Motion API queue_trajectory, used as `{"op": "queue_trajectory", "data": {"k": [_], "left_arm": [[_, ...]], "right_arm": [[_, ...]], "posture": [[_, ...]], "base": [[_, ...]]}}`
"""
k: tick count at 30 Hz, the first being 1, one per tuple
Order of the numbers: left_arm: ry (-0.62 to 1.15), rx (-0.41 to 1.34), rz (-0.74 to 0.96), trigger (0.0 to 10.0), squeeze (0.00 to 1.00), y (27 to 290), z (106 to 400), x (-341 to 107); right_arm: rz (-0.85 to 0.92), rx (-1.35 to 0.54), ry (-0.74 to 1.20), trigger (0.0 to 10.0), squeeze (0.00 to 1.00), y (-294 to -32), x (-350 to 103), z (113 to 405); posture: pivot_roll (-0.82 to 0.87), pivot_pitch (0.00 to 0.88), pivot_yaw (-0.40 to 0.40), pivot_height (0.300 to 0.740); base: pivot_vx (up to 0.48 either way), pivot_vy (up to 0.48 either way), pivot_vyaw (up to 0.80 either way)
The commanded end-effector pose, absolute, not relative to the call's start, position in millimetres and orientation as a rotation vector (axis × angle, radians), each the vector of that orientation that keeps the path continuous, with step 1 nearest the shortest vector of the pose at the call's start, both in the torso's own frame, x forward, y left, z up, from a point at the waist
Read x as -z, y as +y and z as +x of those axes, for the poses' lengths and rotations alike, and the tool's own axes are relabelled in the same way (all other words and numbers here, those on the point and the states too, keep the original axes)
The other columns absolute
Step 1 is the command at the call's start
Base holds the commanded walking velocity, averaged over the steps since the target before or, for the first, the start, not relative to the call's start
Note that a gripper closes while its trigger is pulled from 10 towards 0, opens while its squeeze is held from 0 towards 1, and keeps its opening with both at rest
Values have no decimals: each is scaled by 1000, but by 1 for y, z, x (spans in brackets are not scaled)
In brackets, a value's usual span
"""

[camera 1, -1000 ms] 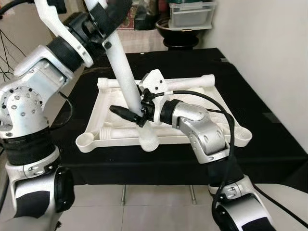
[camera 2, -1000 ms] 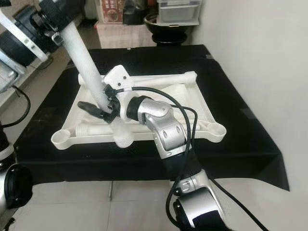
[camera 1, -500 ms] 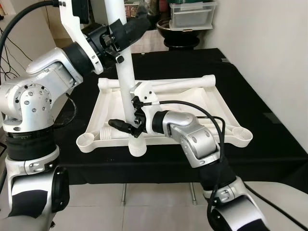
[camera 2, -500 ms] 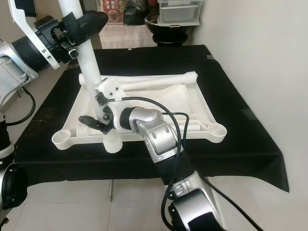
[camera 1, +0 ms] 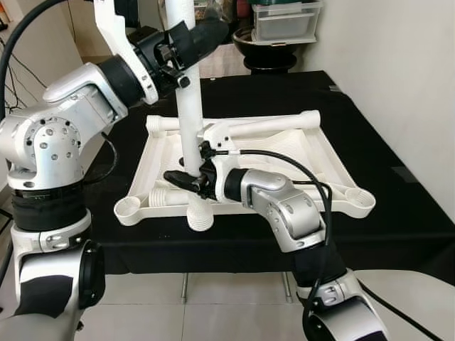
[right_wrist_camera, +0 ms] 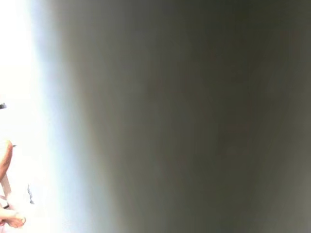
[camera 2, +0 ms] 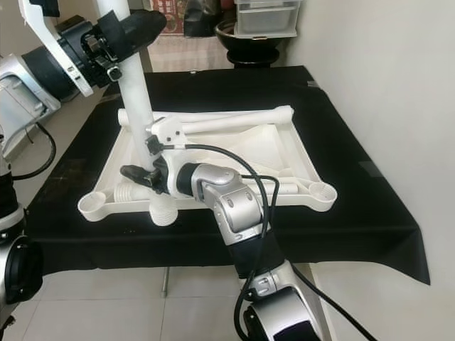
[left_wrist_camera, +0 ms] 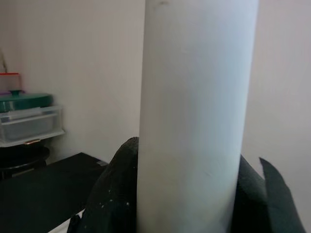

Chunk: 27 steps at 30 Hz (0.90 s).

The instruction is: Building children table

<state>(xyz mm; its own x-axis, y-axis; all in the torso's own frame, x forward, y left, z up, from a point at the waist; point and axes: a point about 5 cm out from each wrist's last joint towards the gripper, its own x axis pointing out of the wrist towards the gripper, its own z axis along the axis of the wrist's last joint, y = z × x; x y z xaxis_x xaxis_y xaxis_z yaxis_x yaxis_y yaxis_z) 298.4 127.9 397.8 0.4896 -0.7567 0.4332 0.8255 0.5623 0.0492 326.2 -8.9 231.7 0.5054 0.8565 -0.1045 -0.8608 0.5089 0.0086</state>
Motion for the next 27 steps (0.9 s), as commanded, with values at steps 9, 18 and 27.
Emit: {"op": "queue_trajectory", "data": {"k": [9,18,27], "left_arm": [[-615,1119,-255,10000,1000,116,281,-422],[-764,903,-259,10000,1000,171,272,-449],[-923,643,-227,10000,1000,213,232,-464]], "right_arm": [[56,-1161,34,0,0,20,-240,311],[78,-902,-21,0,0,-14,-250,346],[183,-506,-128,0,0,-68,-269,381]], "posture": [[30,0,41,740],[32,0,36,740],[48,0,16,740]], "base": [[0,0,0],[0,0,0],[0,0,0]]}}
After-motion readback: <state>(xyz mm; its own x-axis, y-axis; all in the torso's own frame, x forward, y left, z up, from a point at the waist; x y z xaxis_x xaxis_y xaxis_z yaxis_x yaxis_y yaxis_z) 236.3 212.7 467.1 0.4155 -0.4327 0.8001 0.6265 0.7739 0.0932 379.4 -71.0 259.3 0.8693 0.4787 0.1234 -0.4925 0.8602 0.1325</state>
